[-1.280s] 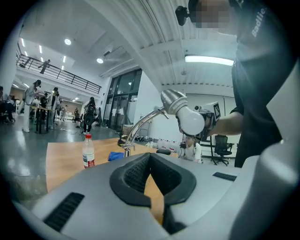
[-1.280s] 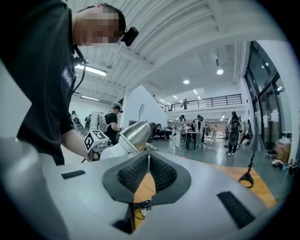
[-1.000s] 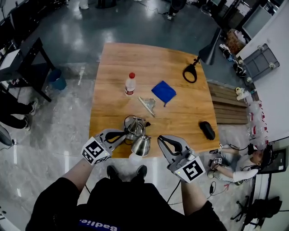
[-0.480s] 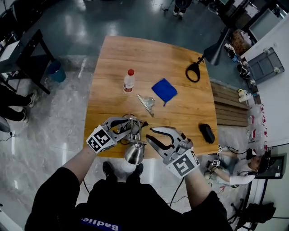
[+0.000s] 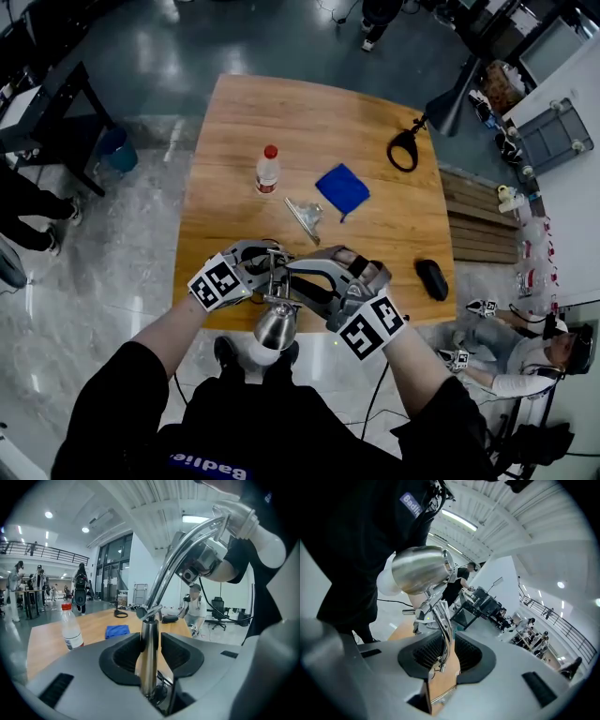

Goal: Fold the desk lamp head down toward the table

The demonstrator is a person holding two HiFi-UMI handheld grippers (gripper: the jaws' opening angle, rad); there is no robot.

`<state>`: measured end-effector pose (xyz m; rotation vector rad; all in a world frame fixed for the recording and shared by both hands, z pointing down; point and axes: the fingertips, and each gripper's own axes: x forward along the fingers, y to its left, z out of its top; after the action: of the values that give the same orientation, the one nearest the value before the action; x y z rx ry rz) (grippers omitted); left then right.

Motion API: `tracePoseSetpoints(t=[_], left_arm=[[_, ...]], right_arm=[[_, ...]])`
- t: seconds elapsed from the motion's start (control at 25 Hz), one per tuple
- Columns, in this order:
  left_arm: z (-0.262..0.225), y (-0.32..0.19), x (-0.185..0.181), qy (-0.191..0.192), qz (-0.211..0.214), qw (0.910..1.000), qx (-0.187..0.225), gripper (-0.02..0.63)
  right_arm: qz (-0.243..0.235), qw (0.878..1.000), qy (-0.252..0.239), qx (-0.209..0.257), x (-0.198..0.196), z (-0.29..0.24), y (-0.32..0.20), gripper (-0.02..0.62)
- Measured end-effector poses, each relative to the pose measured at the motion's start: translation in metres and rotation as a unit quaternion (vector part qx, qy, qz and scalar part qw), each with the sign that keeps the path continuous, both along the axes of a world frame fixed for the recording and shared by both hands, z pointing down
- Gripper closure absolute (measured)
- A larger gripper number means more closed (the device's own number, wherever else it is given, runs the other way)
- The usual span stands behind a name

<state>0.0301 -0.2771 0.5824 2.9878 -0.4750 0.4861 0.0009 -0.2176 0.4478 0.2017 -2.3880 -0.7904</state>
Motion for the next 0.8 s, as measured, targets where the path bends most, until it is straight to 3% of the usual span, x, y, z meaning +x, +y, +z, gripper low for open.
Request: tracePoseSetpoints(t=[0.56, 0.8], left_arm=[[0.001, 0.002, 0.002, 0.007, 0.034, 0.9993, -0.016, 0.477], [0.002, -0.003, 0.0, 0.009, 0.032, 0.999, -0.03, 0.477]], right_arm=[[-0.016, 0.997, 0.034, 0.067, -0.003, 0.002, 0.009, 0.565], [-0.06, 0.99, 0.091, 0.095, -0.009, 0.031, 0.03, 0.551]])
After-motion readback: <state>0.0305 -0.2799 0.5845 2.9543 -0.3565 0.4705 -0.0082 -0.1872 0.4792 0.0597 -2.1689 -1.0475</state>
